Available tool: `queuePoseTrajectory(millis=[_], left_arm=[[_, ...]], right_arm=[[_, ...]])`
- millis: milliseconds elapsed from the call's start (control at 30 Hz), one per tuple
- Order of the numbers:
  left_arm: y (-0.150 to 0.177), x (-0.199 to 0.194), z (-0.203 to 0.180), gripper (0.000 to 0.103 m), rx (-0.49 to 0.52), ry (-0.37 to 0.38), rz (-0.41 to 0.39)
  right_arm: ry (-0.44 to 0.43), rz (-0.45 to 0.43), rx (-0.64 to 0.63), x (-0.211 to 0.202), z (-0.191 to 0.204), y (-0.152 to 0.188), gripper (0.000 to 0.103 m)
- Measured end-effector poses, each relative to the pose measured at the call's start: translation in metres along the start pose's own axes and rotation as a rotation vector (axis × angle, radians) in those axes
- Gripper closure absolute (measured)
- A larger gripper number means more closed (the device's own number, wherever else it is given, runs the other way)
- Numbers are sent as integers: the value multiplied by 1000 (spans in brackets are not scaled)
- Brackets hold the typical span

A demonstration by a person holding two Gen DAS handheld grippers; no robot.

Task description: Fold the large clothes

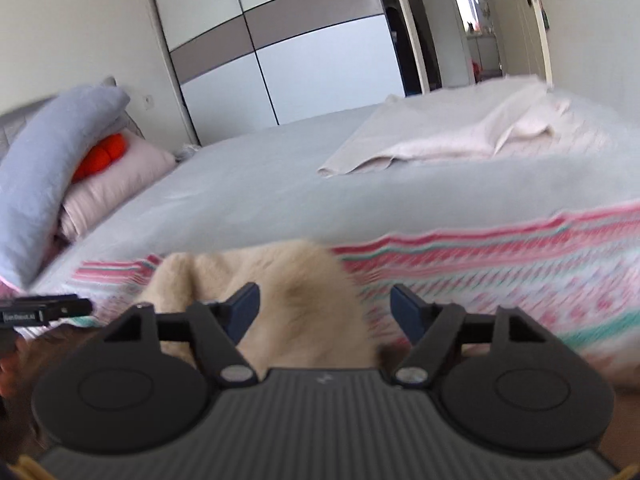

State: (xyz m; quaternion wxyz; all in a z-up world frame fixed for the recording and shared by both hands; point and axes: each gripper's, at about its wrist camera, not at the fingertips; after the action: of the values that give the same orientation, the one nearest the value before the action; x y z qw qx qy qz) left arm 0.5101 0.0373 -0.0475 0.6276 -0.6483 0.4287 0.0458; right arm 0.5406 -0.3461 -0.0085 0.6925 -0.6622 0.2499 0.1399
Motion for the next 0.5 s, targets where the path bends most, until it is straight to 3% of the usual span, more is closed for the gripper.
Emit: queuePoseTrajectory(millis=[67, 133, 333, 433, 467, 500], left_arm=[[7, 6, 9, 31, 25, 5, 74], [15, 7, 17, 31, 3, 77, 102], [24, -4, 17, 34, -25, 155, 83], [28, -3, 8, 34, 17, 139, 89], [30, -3, 5, 35, 27, 127, 92], [32, 0, 1, 40, 39, 109, 94]], right_arm=[[36, 15, -54, 0, -12, -2, 20], [27, 52, -77, 1, -26, 0, 19], [-5, 124, -62, 4, -65, 15, 19], [-34, 143, -66, 6, -72, 22, 19], [-25, 155, -70, 9, -72, 24, 24], [-18, 180, -80, 14, -71, 28, 36]])
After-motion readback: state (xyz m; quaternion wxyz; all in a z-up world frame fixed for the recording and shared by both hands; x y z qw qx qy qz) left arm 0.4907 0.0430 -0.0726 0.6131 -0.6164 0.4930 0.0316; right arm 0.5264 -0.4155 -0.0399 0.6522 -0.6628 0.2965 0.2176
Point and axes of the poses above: each gripper's, at about its wrist camera, not at the fingertips, and x roughly the way its jaws point, z to its left, y to its underside, and after that the axes turned 15 degrees about y, right-handed
